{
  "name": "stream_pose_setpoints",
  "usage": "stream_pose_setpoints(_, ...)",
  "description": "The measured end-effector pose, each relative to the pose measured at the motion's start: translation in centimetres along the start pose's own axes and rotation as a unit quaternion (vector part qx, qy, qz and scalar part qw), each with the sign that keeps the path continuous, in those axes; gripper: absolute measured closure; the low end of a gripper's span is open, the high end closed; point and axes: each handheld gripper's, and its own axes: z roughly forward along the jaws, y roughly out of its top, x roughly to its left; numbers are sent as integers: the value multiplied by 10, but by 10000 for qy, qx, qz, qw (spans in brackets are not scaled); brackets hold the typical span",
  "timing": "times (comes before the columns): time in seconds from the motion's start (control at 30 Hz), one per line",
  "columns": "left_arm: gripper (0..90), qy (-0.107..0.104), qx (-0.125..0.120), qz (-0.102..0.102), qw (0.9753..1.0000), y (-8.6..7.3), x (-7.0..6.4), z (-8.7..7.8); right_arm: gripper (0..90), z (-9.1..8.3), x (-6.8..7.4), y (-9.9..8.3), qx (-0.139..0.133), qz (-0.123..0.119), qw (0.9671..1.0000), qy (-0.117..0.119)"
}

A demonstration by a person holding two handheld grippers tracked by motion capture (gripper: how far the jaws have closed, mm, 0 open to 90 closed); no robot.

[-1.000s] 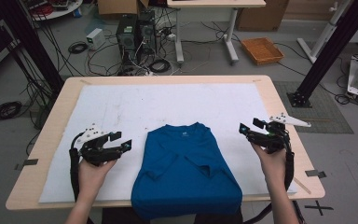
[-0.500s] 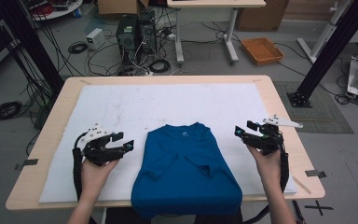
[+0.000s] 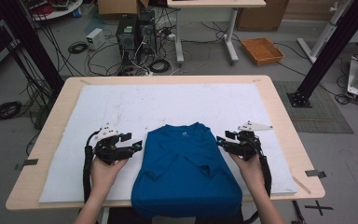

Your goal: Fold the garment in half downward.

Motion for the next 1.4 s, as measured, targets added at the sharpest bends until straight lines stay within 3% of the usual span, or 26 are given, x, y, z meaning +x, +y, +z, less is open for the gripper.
stream_pose_setpoints(0.27,386,-35,128,-3,9999,0,-5,9,588,17,6,-5,438,-153,9989,87)
stream_pose_setpoints(0.47,387,-71,174,-2,9998,-1,-6,10,866,22,5,-10,605,-290,9977,10)
stream_pose_setpoints(0.53,387,-79,173,-12,9998,-1,-5,10,900,20,5,-10,577,-285,9979,-103)
stream_pose_setpoints(0.63,387,-93,189,-91,9997,-2,-4,12,900,17,0,-10,577,-148,9980,-192)
stream_pose_setpoints(0.7,387,-78,244,-179,9995,-3,-2,14,869,16,-3,-11,529,-47,9985,-127)
stream_pose_setpoints(0.77,387,-70,276,-266,9992,-3,-1,17,763,16,-2,-11,430,26,9990,-101)
stream_pose_setpoints(0.8,387,-61,311,-290,9991,-4,0,18,649,20,-1,-10,433,94,9990,13)
stream_pose_setpoints(0.93,387,19,480,-405,9980,-6,-1,25,713,29,3,-11,635,-16,9979,-109)
stream_pose_setpoints(1.03,387,22,503,-384,9980,-6,-1,26,876,33,3,-14,727,-150,9971,-189)
stream_pose_setpoints(1.07,387,30,488,-404,9980,-6,-1,25,886,33,3,-14,711,-178,9971,-213)
stream_pose_setpoints(1.3,387,50,467,-401,9981,-6,1,24,882,25,-8,-15,656,223,9968,-396)
stream_pose_setpoints(1.4,387,26,437,-428,9981,-6,1,26,799,20,-16,-15,530,448,9969,-378)
